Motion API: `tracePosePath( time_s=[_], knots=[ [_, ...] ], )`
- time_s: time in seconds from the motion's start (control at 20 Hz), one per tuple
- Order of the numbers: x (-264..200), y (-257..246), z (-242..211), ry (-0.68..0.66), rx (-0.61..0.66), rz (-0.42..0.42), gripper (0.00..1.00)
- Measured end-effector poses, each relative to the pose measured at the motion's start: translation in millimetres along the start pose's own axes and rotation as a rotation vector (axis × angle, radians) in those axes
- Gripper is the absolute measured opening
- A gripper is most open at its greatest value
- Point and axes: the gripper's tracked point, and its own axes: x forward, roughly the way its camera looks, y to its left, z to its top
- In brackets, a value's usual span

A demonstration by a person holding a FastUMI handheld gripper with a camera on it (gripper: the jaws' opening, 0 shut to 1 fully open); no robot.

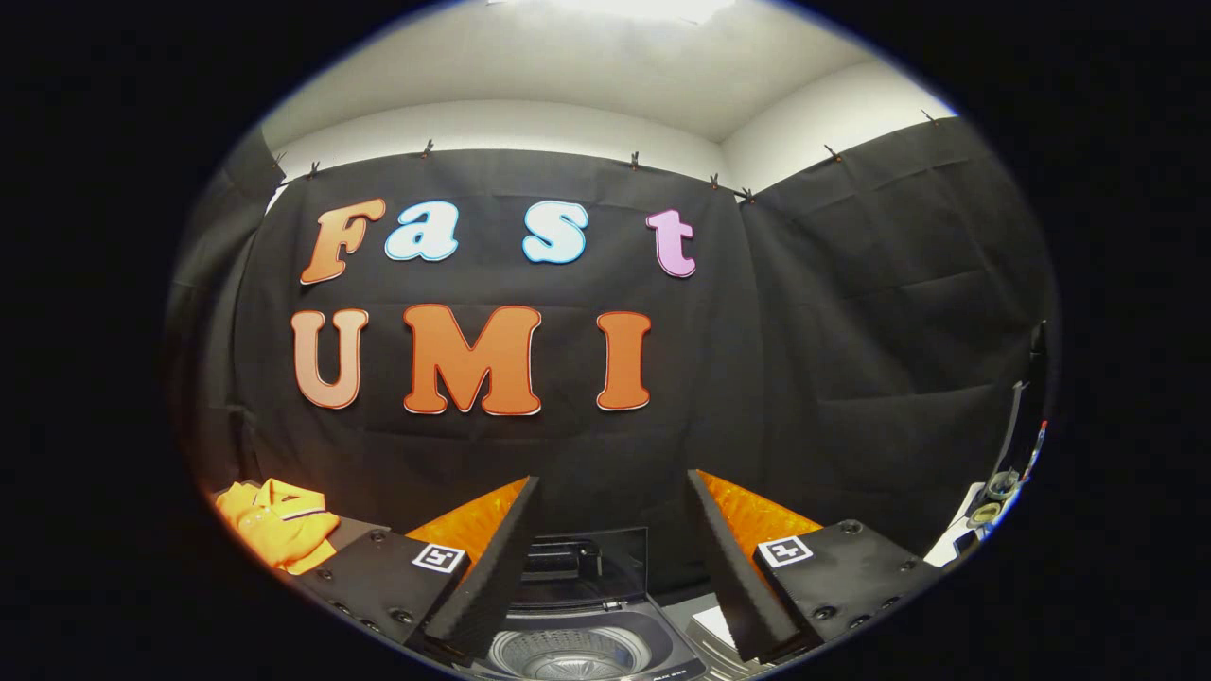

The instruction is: Put the clothes into the washing machine and then close the washing machine lid.

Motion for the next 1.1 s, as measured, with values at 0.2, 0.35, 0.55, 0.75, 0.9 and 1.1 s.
tracePosePath(
  time_s=[0.2, 0.35, 0.55, 0.75, 0.9, 1.1],
  knots=[
    [-2.8, 1.3, 2.8, -0.007, 0.004, -0.001, 0.97],
    [-4.3, 7.8, 3.8, -0.012, 0.0, 0.004, 0.97],
    [-7.1, 20.9, 8.0, -0.014, -0.012, 0.008, 0.97],
    [-9.1, 47.5, 25.7, -0.04, 0.001, 0.04, 0.97],
    [-7.5, 77.3, 36.0, -0.059, -0.005, 0.08, 0.97],
    [-8.8, 144.0, 45.2, -0.056, 0.024, 0.175, 0.97]
  ],
)
